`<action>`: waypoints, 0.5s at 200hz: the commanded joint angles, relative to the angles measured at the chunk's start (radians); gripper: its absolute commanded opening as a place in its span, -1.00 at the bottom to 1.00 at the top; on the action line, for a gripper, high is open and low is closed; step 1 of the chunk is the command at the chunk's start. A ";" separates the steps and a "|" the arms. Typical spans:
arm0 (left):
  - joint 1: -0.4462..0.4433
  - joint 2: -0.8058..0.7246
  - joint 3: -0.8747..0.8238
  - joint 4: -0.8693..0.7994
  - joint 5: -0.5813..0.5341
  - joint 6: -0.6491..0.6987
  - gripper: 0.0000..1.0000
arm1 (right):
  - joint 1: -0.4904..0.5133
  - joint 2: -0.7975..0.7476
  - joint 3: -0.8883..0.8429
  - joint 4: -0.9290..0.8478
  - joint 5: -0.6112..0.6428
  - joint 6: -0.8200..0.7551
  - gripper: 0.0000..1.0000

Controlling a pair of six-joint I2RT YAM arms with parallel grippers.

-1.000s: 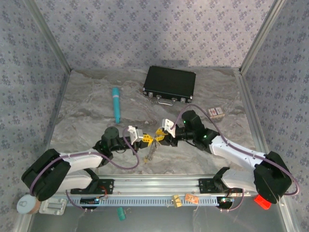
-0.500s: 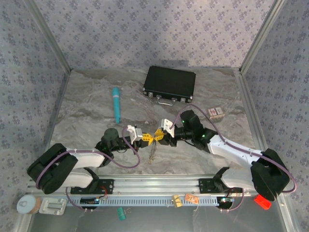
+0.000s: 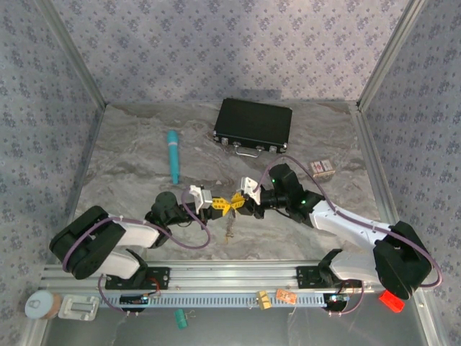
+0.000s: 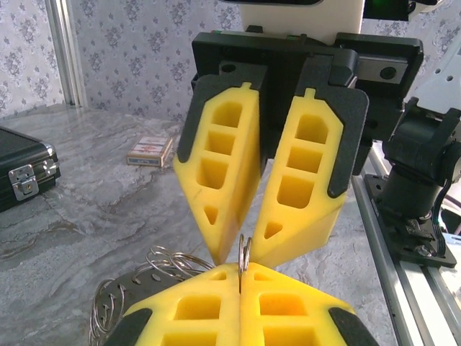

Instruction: Put the keys on the keyring

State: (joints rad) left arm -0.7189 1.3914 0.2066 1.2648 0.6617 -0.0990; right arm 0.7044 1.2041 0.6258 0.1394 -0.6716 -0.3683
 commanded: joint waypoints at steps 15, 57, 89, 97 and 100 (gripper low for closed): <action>0.005 -0.003 0.013 0.100 0.040 -0.027 -1.00 | -0.006 0.013 0.058 -0.039 -0.029 -0.027 -1.00; 0.004 -0.075 0.053 -0.129 -0.037 0.033 -0.36 | 0.031 0.014 0.160 -0.275 0.073 -0.150 -1.00; -0.004 -0.156 0.107 -0.389 -0.035 0.149 -0.31 | 0.057 0.012 0.230 -0.470 0.180 -0.239 -1.00; -0.004 -0.169 0.115 -0.427 -0.029 0.169 -0.33 | 0.059 0.009 0.242 -0.495 0.193 -0.253 -1.00; -0.004 -0.172 0.117 -0.442 -0.026 0.175 -0.35 | 0.062 0.009 0.248 -0.505 0.196 -0.258 -1.00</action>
State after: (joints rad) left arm -0.7155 1.2667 0.2802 0.9955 0.6277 -0.0212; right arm 0.7498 1.2179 0.8158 -0.1905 -0.5495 -0.5339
